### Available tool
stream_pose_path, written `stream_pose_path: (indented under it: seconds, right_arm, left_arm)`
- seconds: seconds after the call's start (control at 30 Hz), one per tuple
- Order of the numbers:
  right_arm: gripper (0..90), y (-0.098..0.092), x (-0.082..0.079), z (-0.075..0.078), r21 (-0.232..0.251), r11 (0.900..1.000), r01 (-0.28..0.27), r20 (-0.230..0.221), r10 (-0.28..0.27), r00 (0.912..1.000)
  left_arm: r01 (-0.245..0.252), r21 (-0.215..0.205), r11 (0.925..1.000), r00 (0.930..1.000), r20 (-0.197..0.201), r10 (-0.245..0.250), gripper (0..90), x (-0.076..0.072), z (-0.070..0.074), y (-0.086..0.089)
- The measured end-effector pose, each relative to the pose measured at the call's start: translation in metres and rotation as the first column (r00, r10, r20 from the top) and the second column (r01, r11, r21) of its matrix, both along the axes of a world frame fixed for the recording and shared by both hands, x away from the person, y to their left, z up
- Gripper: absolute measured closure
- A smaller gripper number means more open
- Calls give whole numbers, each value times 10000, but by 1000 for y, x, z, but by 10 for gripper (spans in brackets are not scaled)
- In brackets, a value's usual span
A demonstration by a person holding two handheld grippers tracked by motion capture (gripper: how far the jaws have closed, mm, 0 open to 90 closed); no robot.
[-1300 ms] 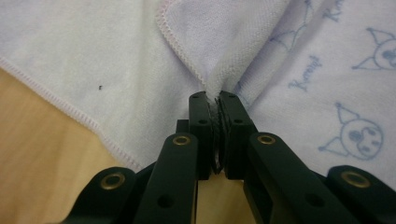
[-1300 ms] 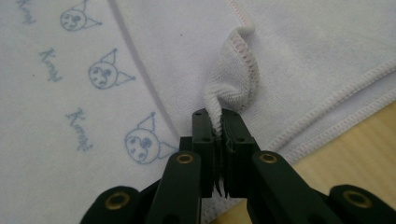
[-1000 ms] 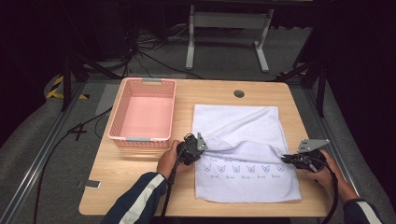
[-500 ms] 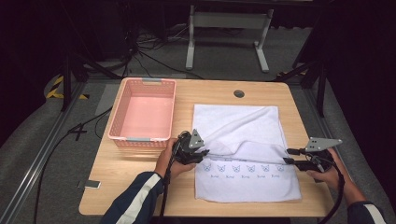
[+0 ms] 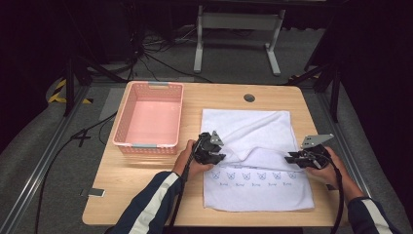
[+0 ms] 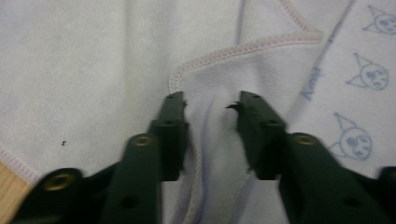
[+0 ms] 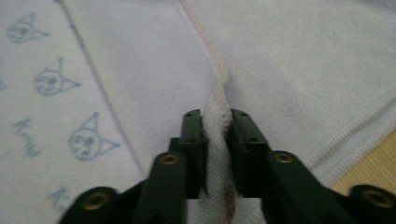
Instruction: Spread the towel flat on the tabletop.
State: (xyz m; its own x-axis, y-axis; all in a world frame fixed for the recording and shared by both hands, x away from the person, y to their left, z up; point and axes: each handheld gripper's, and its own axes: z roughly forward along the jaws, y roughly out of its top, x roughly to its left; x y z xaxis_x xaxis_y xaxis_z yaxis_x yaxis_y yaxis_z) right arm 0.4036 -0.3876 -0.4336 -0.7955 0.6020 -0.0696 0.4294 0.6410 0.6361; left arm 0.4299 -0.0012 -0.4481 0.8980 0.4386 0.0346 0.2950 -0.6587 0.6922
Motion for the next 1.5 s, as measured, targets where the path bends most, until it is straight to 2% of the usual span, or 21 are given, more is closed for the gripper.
stream_pose_path:
  seconds: [0.07,0.1,0.13,0.2,0.37,0.43,0.53,0.6,0.63,0.67,0.77,0.83,0.93,1.03,1.13,1.17,1.2,1.27,1.37,1.43,1.5]
  right_arm:
    - [844,-2,-8,9,347,9987,-366,156,360,9992]
    - [846,-3,-12,14,447,9982,-396,333,382,9987]
    - [846,-3,-12,14,447,9982,-396,333,382,9987]
    - [849,-7,-25,32,938,9924,-800,783,728,9943]
    - [849,-9,-41,45,1219,9812,-1495,1115,1361,9844]
    - [848,-7,-50,44,952,9774,-1887,1103,1781,9778]
    - [846,-2,-59,35,484,9770,-2075,818,2031,9757]
    - [844,-1,-65,28,333,9749,-2203,685,2177,9736]
    - [843,-1,-68,26,281,9748,-2214,620,2193,9737]
    - [842,-2,-71,23,228,9750,-2211,594,2194,9738]
    - [841,-5,-77,16,219,9755,-2191,442,2179,9750]
    - [836,-9,-79,13,277,9797,-1987,426,1974,9794]
    - [833,-14,-81,13,411,9833,-1773,489,1753,9833]
    - [836,-17,-81,17,523,9836,-1727,629,1693,9835]
    - [835,-19,-84,21,596,9841,-1671,786,1623,9836]
    - [836,-20,-85,23,627,9840,-1667,791,1616,9837]
    - [836,-20,-85,23,627,9840,-1667,791,1616,9837]
    - [839,-26,-93,28,716,9795,-1882,927,1813,9790]
    - [838,-27,-98,30,643,9771,-2027,1034,1955,9752]
    - [838,-27,-104,31,253,9657,-2584,795,2558,9635]
    - [839,-26,-107,33,-123,9609,-2767,561,2769,9592]
  left_arm:
    - [183,-159,9997,9989,442,-175,877,-5,7,3]
    - [160,-254,9995,9983,564,-146,896,-8,11,5]
    - [160,-254,9995,9983,564,-146,898,-8,11,5]
    - [523,-564,9970,9937,1020,-464,899,-20,26,13]
    - [738,-457,9962,9930,960,-691,895,-27,27,16]
    - [412,-469,9980,9969,697,-378,755,-20,22,13]
    - [194,-60,9998,9987,466,-191,581,-10,12,3]
    - [184,74,9998,9991,388,-187,548,-7,8,0]
    - [-54,574,9983,9994,354,34,517,-5,6,-2]
    - [-157,644,9978,9997,210,144,472,-3,2,-3]
    - [-34,163,9999,9989,-458,41,559,1,-4,1]
    - [228,294,9993,9996,-175,-223,710,-5,-2,2]
    - [485,242,9985,9981,380,-494,846,-12,3,3]
    - [507,186,9985,9945,903,-522,867,-18,11,8]
    - [527,-604,9968,9935,1039,-462,864,-27,22,21]
    - [527,-604,9968,9935,1039,-462,863,-27,22,21]
    - [662,-1022,9926,9903,1286,-528,863,-35,29,29]
    - [1057,-930,9900,9800,1785,-879,864,-54,33,40]
    - [1421,-881,9859,9771,1719,-1254,866,-69,28,46]
    - [1845,-597,9810,9712,1645,-1726,868,-82,22,48]
    - [2090,-461,9768,9671,1577,-1994,868,-94,17,47]
